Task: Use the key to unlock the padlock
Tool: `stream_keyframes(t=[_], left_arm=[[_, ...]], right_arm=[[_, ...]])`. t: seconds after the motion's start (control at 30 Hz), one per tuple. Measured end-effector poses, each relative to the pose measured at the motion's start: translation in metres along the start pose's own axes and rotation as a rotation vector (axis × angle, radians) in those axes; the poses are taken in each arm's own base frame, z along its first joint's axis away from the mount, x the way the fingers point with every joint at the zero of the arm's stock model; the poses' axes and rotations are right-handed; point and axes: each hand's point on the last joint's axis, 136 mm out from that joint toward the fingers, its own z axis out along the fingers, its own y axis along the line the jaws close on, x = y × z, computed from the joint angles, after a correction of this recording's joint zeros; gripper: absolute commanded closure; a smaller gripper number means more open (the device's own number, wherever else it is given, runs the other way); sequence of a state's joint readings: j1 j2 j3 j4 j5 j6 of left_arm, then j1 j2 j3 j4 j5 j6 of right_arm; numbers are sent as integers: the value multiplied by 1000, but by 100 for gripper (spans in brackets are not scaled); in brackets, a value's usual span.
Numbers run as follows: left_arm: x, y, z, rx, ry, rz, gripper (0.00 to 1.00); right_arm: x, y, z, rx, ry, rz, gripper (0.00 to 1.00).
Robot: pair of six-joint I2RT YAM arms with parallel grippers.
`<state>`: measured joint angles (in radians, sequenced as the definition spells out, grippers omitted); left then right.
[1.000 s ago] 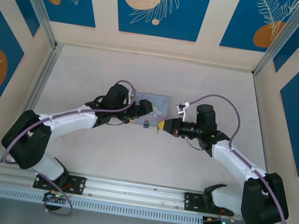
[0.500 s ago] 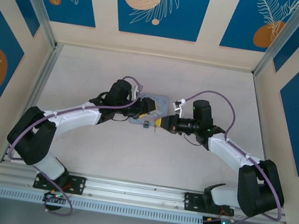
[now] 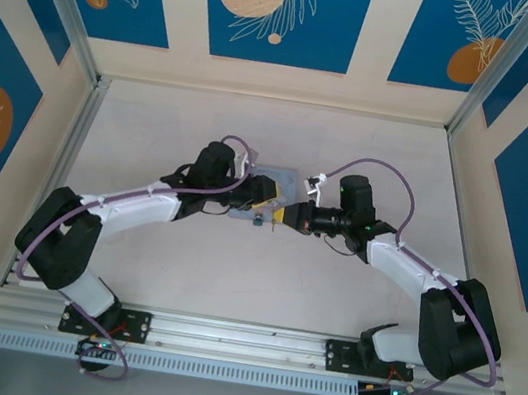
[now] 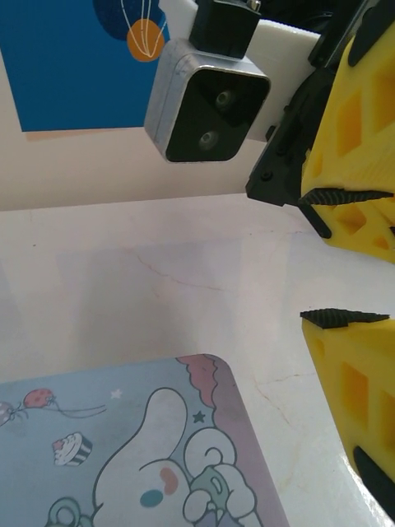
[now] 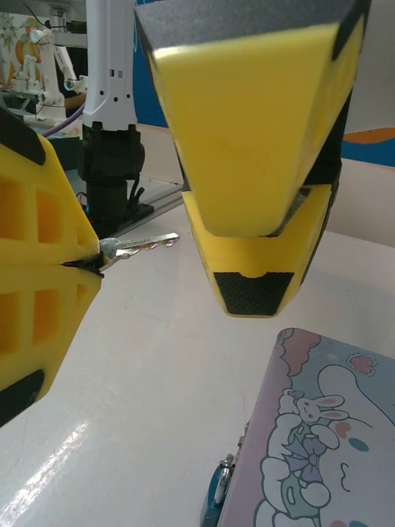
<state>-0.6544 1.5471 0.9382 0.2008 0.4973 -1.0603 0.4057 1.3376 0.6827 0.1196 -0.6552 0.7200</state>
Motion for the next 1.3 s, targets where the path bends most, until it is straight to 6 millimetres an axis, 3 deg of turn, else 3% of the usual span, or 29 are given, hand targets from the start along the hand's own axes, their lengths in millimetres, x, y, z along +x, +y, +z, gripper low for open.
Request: stream_keyframes(t=[0.33,0.57,0.67,0.77,0.87,0.97,1.03,1.2,1.3], left_arm=[[11,7,3,-14,24,-1,64],[13,9,3,-16,28,5,73],[13,8,3,-13,27,9,83],[12,5,4,-4,23,17,100],[12,4,4,2,22,25,100],[12,4,4,1,22,25,100],[13,4,4,-1,23,25,100],[10,6,4,-10,9,25,100],[8,6,4,-15,-6,30,100]], right_arm=[[0,0,0,0,-1,0,100],[0,0,0,0,-1,0,100],[0,-1,0,1,0,2,100],[0,-1,0,1,0,2,100],[0,-2,0,6,-1,5,100],[-2,-4,-3,10,-9,14,60],[-8,-5,-10,16,-38,22,46],[-23,-2,-47,29,-179,18,43],[-25,7,-55,17,-211,2,43]])
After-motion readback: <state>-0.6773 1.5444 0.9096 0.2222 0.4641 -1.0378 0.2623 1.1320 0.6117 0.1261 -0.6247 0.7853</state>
